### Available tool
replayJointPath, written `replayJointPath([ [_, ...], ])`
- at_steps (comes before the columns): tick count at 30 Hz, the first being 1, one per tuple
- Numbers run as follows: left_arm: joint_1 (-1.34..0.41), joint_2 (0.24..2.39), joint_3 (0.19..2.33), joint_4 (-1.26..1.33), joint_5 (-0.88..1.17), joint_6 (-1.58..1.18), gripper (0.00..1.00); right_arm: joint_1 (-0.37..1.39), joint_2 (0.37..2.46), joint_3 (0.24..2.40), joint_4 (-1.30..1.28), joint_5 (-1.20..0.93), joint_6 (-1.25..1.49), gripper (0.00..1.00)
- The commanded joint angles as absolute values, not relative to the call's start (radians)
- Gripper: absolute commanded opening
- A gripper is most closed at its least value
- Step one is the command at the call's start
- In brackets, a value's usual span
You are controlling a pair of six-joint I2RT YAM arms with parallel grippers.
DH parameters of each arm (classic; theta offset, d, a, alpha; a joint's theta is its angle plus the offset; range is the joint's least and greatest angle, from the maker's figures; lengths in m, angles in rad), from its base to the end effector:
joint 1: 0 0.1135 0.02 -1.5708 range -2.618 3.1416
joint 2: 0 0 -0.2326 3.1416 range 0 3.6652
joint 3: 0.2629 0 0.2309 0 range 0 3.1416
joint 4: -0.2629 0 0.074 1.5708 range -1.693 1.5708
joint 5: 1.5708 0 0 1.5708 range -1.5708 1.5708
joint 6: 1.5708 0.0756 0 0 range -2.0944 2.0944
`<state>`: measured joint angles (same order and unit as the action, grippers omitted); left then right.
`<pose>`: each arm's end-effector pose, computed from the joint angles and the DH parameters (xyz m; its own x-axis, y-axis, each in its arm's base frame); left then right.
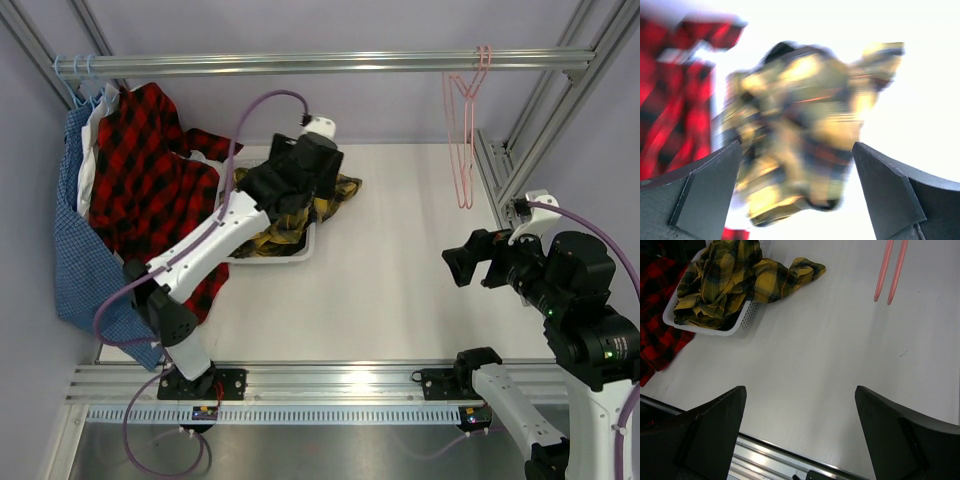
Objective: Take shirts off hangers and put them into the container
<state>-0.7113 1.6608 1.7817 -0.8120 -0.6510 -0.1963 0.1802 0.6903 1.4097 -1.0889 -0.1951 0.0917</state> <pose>0.3014 -0.1992 0.3461 -0.5058 0.2311 -0.8311 0.0683 0.9711 0.2285 0.1026 0.0336 0.4002 -0.3862 0.0210 -0.9222 -0.3196 0.9348 0.1551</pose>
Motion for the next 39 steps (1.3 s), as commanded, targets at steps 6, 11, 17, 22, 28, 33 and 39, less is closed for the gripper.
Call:
replayJointPath([
  [6, -0.831, 2.009, 1.99, -0.625, -0.575, 0.01, 0.99, 0.176, 0.675, 1.381, -1.06, -0.267, 0.107, 0.99],
  [11, -0.818, 2.134, 1.993, -0.464, -0.565, 0.129, 0.99, 0.176, 0.66, 1.351, -1.066, -0.275, 0.113, 1.0],
  [17, -0.776, 2.261, 1.987, -0.339, -0.549, 0.172, 0.99, 0.176, 0.644, 1.321, -1.071, -0.313, 0.127, 0.99],
  [22, -0.749, 2.371, 2.026, -0.29, -0.537, 0.215, 0.99, 0.176, 0.629, 1.313, -1.092, -0.316, 0.13, 0.99],
  [28, -0.727, 2.44, 2.069, -0.264, -0.512, 0.25, 0.86, 0.176, 0.6, 1.281, -1.094, -0.29, 0.138, 1.0],
  [33, -0.719, 2.445, 2.072, -0.25, -0.52, 0.258, 0.14, 0.176, 0.571, 1.275, -1.092, -0.275, 0.163, 1.0],
  [39, -0.721, 2.259, 2.02, -0.253, -0.554, 0.222, 0.0, 0.176, 0.575, 1.307, -1.123, -0.245, 0.158, 1.0],
])
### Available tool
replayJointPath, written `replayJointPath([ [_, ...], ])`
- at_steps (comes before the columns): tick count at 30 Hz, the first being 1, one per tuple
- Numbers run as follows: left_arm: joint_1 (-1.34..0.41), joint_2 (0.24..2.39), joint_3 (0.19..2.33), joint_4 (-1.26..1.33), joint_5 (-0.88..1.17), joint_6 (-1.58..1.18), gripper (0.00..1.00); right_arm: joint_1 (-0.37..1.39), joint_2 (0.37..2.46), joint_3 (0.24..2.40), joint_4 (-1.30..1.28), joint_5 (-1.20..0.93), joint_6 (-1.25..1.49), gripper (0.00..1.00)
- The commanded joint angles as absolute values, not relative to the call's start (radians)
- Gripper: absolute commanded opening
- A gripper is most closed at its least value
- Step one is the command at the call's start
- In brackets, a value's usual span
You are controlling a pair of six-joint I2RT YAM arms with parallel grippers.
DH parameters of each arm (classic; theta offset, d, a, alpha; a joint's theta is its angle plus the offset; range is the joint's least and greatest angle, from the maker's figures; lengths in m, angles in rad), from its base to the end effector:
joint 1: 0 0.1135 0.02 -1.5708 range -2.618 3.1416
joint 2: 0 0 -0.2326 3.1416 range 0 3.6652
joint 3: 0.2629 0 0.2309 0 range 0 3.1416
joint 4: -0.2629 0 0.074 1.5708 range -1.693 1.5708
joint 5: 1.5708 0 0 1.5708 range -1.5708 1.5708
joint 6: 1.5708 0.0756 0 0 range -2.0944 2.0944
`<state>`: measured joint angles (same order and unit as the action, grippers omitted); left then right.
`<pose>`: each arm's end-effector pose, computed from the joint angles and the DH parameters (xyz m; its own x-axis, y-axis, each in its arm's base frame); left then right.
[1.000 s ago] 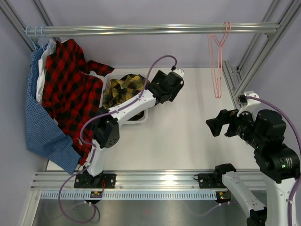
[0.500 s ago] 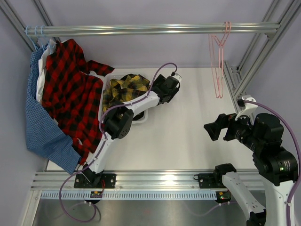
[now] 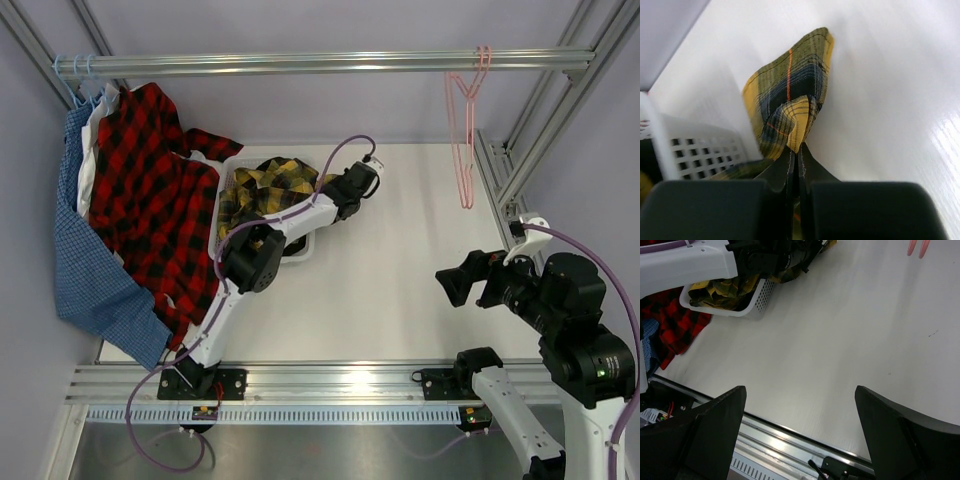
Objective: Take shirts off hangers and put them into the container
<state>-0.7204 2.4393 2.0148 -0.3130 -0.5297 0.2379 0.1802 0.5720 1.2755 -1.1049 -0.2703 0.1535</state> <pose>0.4224 -0.3199 0.1330 -0.4232 0.6421 -0.6392 0.3992 0.7655 0.5046 0.0857 0.0361 0.3720 -0.4432 0.0690 -0.8937 -0.3509 0.9041 0.2439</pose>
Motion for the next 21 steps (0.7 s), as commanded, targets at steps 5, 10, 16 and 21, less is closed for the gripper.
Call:
replayJointPath([
  [5, -0.721, 2.051, 1.928, -0.29, -0.655, 0.212, 0.0, 0.176, 0.595, 1.335, -1.126, -0.248, 0.149, 1.0],
  [10, -0.716, 1.829, 1.76, -0.344, -0.813, 0.253, 0.0, 0.176, 0.618, 1.362, -1.12, -0.267, 0.141, 0.99],
  [16, -0.628, 1.677, 1.525, -0.46, -0.894, 0.091, 0.0, 0.178, 0.647, 1.384, -1.109, -0.275, 0.129, 1.0],
  [21, -0.529, 1.666, 1.342, -0.496, -0.83, -0.063, 0.0, 0.175, 0.667, 1.397, -1.098, -0.295, 0.133, 0.99],
])
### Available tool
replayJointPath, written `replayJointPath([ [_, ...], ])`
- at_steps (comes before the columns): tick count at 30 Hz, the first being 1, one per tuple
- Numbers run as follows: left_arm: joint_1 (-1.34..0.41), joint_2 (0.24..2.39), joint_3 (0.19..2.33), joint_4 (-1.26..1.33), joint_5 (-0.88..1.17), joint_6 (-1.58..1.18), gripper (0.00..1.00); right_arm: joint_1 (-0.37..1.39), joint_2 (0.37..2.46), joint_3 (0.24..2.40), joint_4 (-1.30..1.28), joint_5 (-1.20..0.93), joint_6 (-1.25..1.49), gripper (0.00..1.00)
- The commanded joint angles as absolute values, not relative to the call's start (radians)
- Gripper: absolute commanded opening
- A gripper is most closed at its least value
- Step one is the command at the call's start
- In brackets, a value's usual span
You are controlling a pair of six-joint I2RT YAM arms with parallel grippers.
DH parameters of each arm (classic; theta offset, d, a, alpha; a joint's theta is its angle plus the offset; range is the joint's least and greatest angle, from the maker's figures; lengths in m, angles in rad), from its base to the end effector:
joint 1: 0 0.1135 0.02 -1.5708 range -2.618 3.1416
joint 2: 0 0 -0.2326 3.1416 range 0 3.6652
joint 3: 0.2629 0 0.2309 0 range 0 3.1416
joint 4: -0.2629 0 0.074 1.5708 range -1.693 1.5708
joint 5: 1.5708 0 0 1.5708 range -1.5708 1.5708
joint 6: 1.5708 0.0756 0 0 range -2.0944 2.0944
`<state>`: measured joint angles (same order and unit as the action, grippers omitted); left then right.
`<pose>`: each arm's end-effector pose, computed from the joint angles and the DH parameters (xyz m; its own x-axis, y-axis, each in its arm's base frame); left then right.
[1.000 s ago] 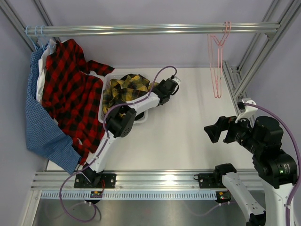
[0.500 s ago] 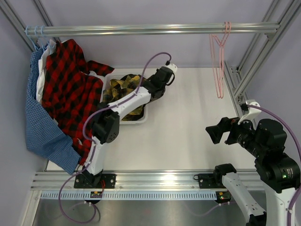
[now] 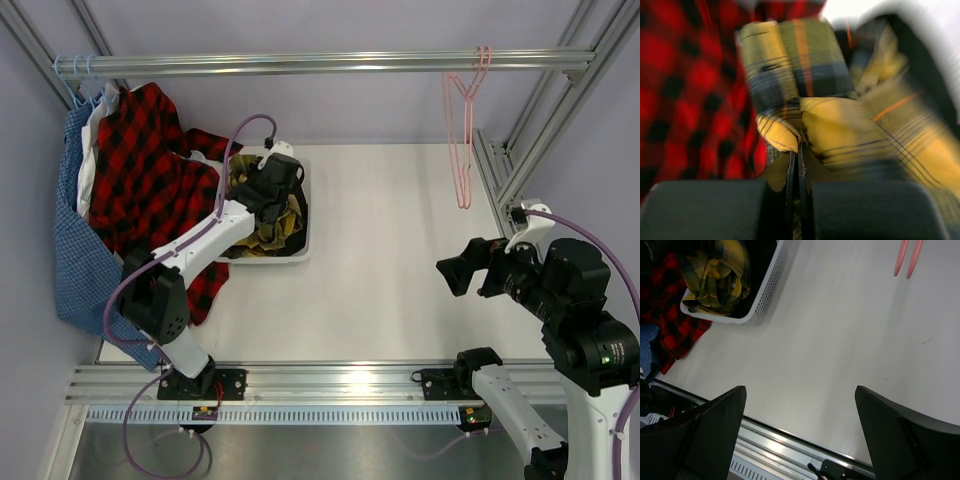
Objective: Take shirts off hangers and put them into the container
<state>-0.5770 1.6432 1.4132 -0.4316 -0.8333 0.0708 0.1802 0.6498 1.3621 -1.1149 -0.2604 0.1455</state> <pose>0.3374 -0.1528 0.2764 -0.5223 0.3967 -0.7549 -0.0859 0.8562 0.5094 0.0945 0.0370 0.3878 -0.4403 0.0622 -0.8957 -0.3460 0.9088 0.2332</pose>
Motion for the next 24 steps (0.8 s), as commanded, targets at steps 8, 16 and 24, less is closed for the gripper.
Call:
replayJointPath([
  [8, -0.472, 1.902, 1.373, -0.535, -0.557, -0.259, 0.0, 0.175, 0.69, 1.401, -1.092, -0.298, 0.138, 1.0],
  [16, -0.469, 2.121, 1.551, -0.609, -0.445, -0.293, 0.0, 0.176, 0.71, 1.356, -1.052, -0.317, 0.179, 0.99],
  [24, -0.468, 1.994, 1.437, -0.612, -0.454, -0.327, 0.22, 0.176, 0.71, 1.358, -1.039, -0.33, 0.199, 0.99],
])
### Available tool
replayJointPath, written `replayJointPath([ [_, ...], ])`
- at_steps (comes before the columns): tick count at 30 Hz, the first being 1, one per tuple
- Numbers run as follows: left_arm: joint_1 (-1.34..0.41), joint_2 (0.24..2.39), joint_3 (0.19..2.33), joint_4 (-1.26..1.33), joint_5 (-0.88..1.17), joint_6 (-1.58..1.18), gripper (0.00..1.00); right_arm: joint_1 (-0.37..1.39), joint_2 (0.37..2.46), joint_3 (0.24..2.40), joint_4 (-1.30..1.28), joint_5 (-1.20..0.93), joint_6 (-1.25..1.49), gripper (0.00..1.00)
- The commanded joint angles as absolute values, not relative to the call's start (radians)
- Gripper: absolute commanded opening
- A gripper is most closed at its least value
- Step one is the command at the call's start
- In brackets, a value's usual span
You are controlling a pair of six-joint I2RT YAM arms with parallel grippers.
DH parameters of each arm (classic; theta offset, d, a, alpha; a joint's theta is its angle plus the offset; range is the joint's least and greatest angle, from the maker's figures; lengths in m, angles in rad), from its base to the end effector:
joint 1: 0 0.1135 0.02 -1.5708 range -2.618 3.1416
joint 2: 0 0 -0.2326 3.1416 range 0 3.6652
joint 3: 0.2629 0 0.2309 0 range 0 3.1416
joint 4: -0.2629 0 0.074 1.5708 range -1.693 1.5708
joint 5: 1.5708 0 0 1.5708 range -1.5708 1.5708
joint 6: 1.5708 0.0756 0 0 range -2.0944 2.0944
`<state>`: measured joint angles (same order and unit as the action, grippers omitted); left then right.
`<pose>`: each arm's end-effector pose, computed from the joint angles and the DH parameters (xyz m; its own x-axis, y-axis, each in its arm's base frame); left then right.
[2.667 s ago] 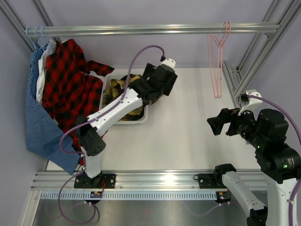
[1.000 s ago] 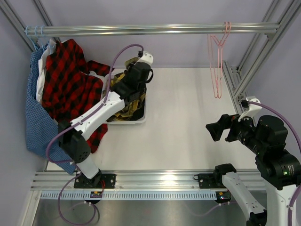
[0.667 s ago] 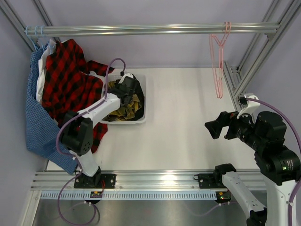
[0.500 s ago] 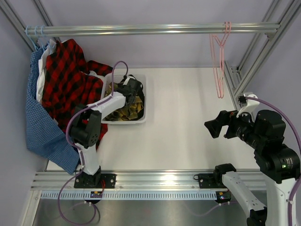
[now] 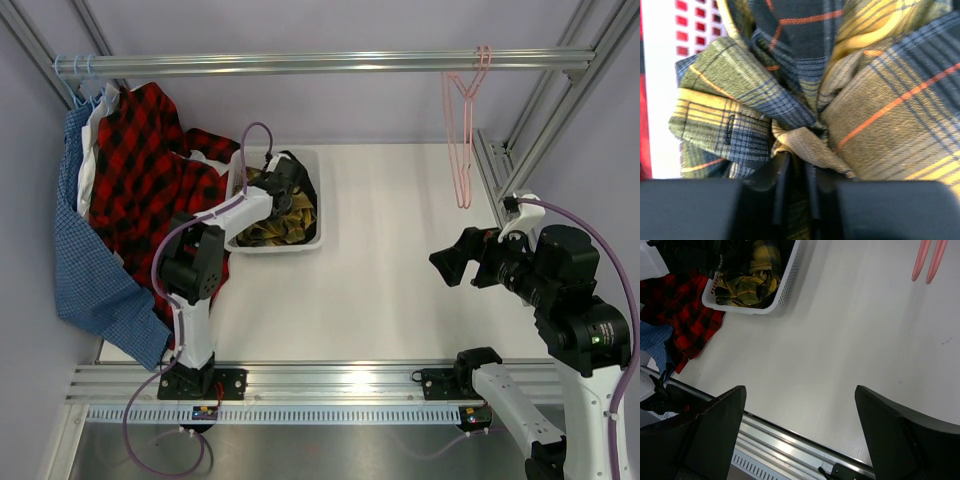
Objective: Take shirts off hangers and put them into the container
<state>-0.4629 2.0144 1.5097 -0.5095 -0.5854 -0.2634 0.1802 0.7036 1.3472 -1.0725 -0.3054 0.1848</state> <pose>0.3912 -0.1486 0.1520 -0.7624 0.1380 -0.6322 -0.0906 0.9446 0.3154 0.1119 0.0435 0.3850 -0.4830 0.0902 -0.8710 -0.3573 0.8878 0.2900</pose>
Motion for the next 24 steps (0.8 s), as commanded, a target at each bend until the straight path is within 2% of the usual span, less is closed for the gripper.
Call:
replayJointPath([
  [1, -0.466, 1.968, 1.437, -0.621, -0.486, -0.318, 0.3, 0.175, 0.71, 1.362, -1.037, -0.33, 0.198, 0.99],
  [3, -0.462, 1.903, 1.451, -0.641, -0.514, -0.308, 0.41, 0.176, 0.712, 1.37, -1.037, -0.33, 0.193, 0.99],
  [4, -0.462, 1.884, 1.459, -0.65, -0.541, -0.301, 0.52, 0.175, 0.712, 1.373, -1.034, -0.328, 0.193, 0.99],
  [8, -0.46, 1.81, 1.515, -0.692, -0.577, -0.276, 0.74, 0.176, 0.712, 1.381, -1.035, -0.322, 0.187, 0.99],
  [19, -0.46, 1.603, 1.628, -0.756, -0.52, -0.256, 0.99, 0.176, 0.722, 1.456, -1.075, -0.256, 0.146, 0.99],
  [24, -0.46, 1.47, 1.62, -0.752, -0.477, -0.253, 0.99, 0.176, 0.73, 1.494, -1.104, -0.226, 0.133, 1.0],
])
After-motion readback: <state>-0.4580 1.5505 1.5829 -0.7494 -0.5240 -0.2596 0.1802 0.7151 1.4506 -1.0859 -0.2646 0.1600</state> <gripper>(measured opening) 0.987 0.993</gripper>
